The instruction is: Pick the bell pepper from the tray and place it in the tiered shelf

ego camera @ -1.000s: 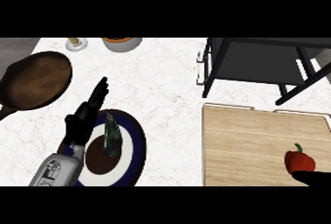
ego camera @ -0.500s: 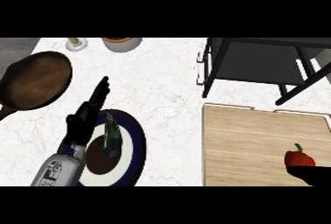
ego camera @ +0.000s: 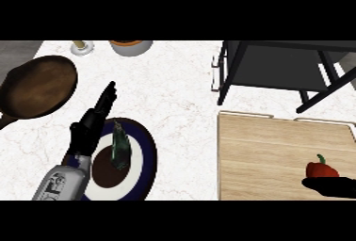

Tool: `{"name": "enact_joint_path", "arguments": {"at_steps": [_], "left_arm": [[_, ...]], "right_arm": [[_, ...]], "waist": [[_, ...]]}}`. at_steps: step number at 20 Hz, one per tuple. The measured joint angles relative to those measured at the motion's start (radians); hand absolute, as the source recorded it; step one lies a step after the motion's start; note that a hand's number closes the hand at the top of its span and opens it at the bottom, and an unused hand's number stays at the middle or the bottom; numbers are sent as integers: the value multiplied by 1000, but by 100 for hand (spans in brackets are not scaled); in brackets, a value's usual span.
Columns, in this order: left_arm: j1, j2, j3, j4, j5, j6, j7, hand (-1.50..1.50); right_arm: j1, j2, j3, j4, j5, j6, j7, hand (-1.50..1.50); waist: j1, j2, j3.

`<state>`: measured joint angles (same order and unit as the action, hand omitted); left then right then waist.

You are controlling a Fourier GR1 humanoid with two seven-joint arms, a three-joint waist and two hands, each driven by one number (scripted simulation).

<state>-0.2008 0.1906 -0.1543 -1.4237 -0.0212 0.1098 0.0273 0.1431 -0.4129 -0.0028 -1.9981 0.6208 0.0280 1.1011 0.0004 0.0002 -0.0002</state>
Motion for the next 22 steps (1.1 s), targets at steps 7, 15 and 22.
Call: {"name": "enact_joint_path", "arguments": {"at_steps": [7, 15, 22], "left_arm": [[23, -12, 16, -20, -15, -16, 0, 0], [20, -43, 32, -4, -40, -31, -15, 0], [19, -61, 56, -1, -59, -52, -9, 0]], "right_arm": [[-2, 58, -20, 67, 62, 13, -32, -150], [-1, 102, -71, 111, 83, 39, -69, -150], [-4, 163, -79, 190, 132, 27, -115, -150]], "waist": [[-1, 0, 0], [-2, 0, 0], [-2, 0, 0]]}}
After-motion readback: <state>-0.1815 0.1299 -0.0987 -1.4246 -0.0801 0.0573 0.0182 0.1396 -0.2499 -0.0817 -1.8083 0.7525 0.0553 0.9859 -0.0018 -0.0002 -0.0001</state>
